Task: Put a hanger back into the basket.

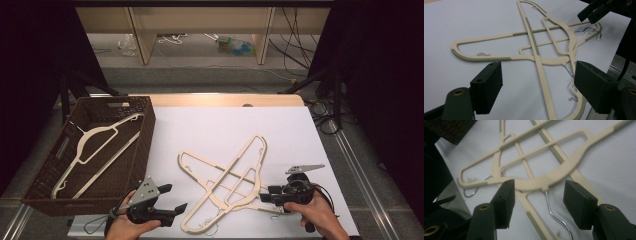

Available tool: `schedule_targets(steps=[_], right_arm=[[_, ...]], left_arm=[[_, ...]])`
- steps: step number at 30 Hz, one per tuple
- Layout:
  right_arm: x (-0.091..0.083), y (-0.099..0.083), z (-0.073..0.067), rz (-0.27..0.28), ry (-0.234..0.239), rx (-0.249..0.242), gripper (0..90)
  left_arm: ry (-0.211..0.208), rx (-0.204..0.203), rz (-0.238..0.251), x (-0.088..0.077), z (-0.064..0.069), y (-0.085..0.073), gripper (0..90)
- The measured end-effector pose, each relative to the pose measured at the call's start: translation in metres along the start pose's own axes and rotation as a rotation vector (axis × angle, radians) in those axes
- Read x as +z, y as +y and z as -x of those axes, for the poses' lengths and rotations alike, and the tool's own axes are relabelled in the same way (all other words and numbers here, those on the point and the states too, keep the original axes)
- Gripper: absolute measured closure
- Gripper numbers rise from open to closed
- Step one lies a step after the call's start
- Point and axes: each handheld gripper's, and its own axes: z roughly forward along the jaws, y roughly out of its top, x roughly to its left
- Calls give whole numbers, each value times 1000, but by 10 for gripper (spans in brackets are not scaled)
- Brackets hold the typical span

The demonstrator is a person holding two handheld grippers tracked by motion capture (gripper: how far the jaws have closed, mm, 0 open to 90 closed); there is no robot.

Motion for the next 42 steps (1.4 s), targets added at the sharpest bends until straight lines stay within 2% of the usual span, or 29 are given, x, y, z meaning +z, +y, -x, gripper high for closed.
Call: schedule_targets(steps=[1,2,3,5,7,10,13,16,17,18,20,22,23,24,25,26,27,28,29,30,31,32,33,34,36,39,40,41,42], right_arm=[[1,-1,1,0,-7,2,435],[4,-1,2,-2,12,28,433],[5,-2,2,-4,6,45,428],[7,-1,4,1,4,57,421],[9,2,5,20,-9,61,418],[10,13,11,63,-61,66,418],[14,17,11,52,-73,98,417],[19,22,13,49,-93,66,421],[19,24,13,45,-103,65,420],[20,26,11,41,-107,92,424],[23,29,12,26,-130,92,427],[26,32,16,28,-124,88,437],[26,32,14,23,-127,121,438],[27,33,17,36,-112,114,440],[26,34,18,20,-121,112,445],[28,33,18,39,-103,134,445],[28,33,18,33,-110,138,445],[28,34,20,17,-126,115,446],[29,34,20,27,-110,119,446],[30,34,20,30,-122,123,446],[30,35,17,18,-114,154,446],[30,36,19,4,-126,119,446],[32,36,17,8,-129,144,446],[32,37,19,-1,-129,115,446],[34,37,19,-3,-137,125,445],[36,37,21,22,-111,138,442],[37,37,21,45,-128,149,440],[38,37,21,39,-121,151,437],[36,38,20,4,-120,167,433]], left_arm=[[-2,-3,2,0,0,-1,231],[-2,-2,2,0,0,-1,231],[0,-5,4,0,1,-1,231],[3,-5,3,0,1,-1,230],[-2,0,12,1,0,-1,229],[0,-6,10,1,0,-2,229],[-2,-14,10,2,1,-2,229],[-13,-9,1,2,0,-2,228],[-12,-13,3,3,0,-2,227],[-9,-13,2,3,0,-3,226],[-7,-10,-2,2,0,-2,226],[-5,-9,1,2,-1,-2,226],[-1,-7,2,1,-1,-2,226],[-2,-11,5,1,-1,-2,226],[0,-13,7,0,-2,-2,226],[2,-17,9,0,-2,-2,226],[-4,-17,9,0,-3,-2,226],[-3,-19,12,0,-3,-2,226],[-5,-19,13,0,-2,-1,226],[-5,-22,17,1,-2,-2,226],[-6,-22,18,1,-2,-2,225],[-8,-16,11,0,-2,-1,225],[-5,-16,10,1,-2,-1,224],[-2,-15,10,1,-2,-1,223],[-1,-18,11,0,-3,-1,222],[-5,-20,16,0,-3,-1,220],[-4,-22,14,0,-3,-1,219],[-3,-26,15,0,-3,-1,219],[-2,-26,14,0,-3,-1,218]])
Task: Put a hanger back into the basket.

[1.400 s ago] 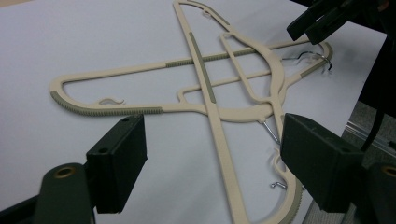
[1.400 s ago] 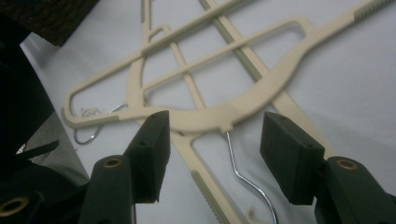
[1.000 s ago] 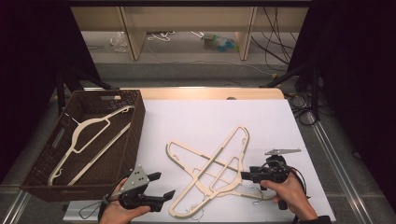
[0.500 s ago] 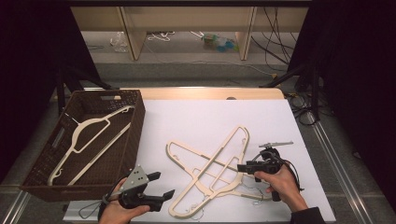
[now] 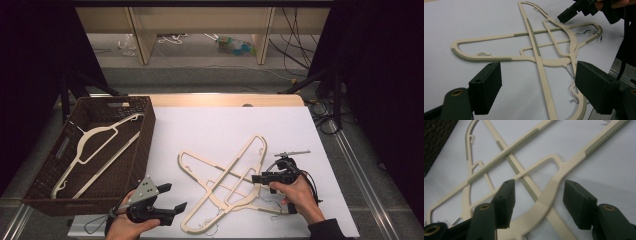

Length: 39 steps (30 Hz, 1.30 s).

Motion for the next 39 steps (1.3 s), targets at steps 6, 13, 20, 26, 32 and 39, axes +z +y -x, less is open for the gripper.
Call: schedule_targets(steps=[6,13,20,26,32,39], right_arm=[[3,0,-2,-4,-20,20,407],[6,0,-3,-18,-15,35,413],[10,1,-6,-12,-41,9,467],[15,4,-11,-10,-118,-68,538],[17,5,-13,-15,-154,-79,607],[21,7,-17,-9,-204,-114,651]], left_arm=[[1,11,1,-1,1,0,216],[-2,11,3,-1,1,0,214],[-2,14,-4,1,1,-1,214],[-7,17,-6,1,2,-1,214],[-9,22,-14,2,3,-1,214],[-16,21,-8,3,3,-1,214]])
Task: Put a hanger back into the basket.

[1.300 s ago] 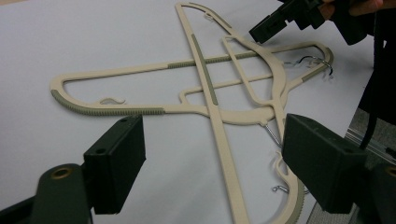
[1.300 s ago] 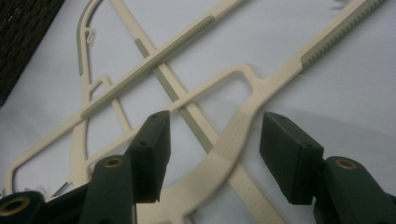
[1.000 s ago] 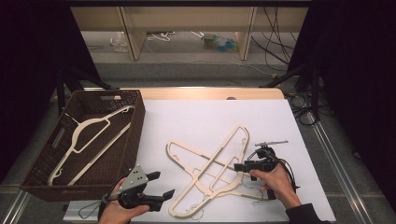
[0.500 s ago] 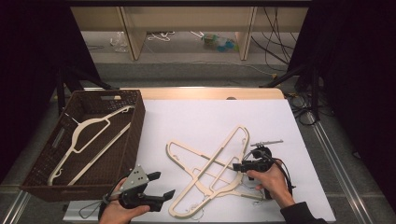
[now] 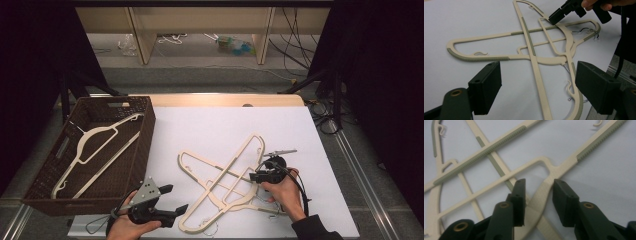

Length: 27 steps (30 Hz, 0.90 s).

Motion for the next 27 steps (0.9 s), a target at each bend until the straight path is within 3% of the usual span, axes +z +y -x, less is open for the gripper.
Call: schedule_targets(steps=[2,4,5,8,9,10,13,14,16,20,23,24,26,27], right_arm=[[1,1,-2,3,-10,-21,667],[1,1,-5,1,-18,0,674],[2,2,-3,6,-18,-23,677],[2,0,1,15,-11,34,697],[1,0,2,17,15,70,704],[1,-1,6,31,34,73,712],[2,-3,9,58,68,128,716],[1,-3,8,48,58,164,714],[1,-6,10,67,97,181,701],[1,-8,6,79,71,184,686],[3,-10,4,90,25,195,737],[2,-10,4,87,31,232,742],[2,-12,7,104,62,219,748],[3,-13,6,110,45,220,752]], left_arm=[[6,3,-4,0,0,0,214],[6,6,-10,0,0,0,214],[6,7,-12,1,0,0,215],[6,5,-13,1,0,0,214],[-4,-3,2,2,0,-1,215],[-4,-3,2,2,0,-1,215],[2,1,-12,2,0,0,214],[5,-1,-12,2,0,0,214],[6,3,-12,2,0,-1,214],[8,1,-12,2,0,-1,214],[7,3,-13,2,0,-1,215],[7,2,-13,2,0,-1,215],[6,2,-13,2,1,-1,215],[5,1,-13,2,1,-1,215]])
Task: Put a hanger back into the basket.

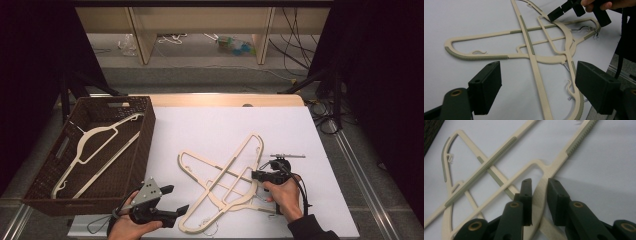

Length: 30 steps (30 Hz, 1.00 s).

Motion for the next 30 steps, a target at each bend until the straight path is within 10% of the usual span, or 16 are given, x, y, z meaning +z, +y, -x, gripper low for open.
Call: schedule_targets(steps=[10,20,30], right_arm=[[-3,2,7,63,94,62,900],[-1,-3,-2,-30,84,140,692],[7,-5,-16,12,12,-1,726]], left_arm=[[-8,-5,-15,7,1,0,216],[-15,5,-23,10,3,0,217],[-12,7,-23,10,4,0,218]])
